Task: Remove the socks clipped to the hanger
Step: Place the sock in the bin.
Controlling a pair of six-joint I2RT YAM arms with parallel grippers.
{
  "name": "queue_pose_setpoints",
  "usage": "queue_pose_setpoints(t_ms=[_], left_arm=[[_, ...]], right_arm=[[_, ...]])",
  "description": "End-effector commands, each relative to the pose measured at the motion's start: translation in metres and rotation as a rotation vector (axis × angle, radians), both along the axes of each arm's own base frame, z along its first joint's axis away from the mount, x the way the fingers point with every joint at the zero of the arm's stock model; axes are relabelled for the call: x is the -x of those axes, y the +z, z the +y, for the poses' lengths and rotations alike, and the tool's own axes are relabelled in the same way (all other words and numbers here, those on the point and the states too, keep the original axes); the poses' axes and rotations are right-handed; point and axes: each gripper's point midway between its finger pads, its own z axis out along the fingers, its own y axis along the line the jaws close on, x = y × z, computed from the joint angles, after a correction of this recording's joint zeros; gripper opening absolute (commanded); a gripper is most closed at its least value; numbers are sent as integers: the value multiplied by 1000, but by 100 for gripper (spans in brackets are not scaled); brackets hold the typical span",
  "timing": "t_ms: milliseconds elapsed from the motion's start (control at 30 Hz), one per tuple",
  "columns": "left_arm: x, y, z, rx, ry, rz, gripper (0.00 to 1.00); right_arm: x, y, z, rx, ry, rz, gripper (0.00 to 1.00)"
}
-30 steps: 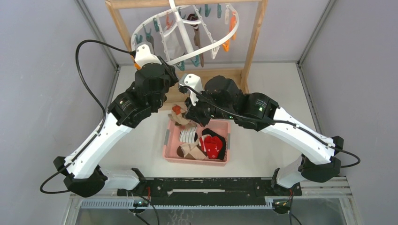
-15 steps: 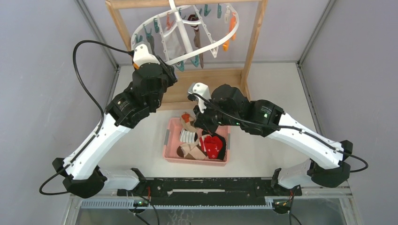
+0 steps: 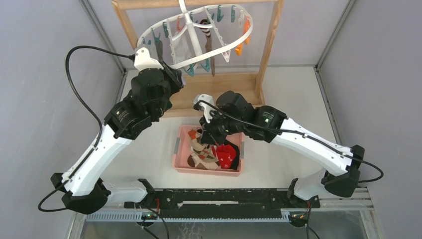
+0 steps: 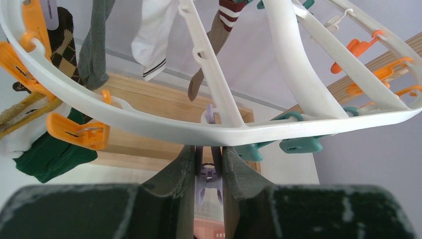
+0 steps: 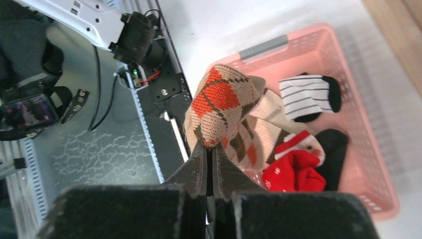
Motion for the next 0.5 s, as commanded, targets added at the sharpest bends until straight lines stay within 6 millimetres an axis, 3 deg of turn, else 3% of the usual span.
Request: queue_pose_setpoints(t_ms=[0,100,200,367,467], left_arm=[[10,-7,6,-8,-25,20,19],[12,-7,6,-8,-30,23,19],[12,-7,6,-9,-35,24,19],[13,-6,4,-10,-46,25,19],[13,-5,2,-5,-54,25,20]], right_arm=[[8,4,23,-77,60,62,0],[12,-8,29,-65,82,105,0],[18,-28,32,-17,105,177,21],[20,-46,27,44,80,203,40],[16,-47,22,52,53,185,46]])
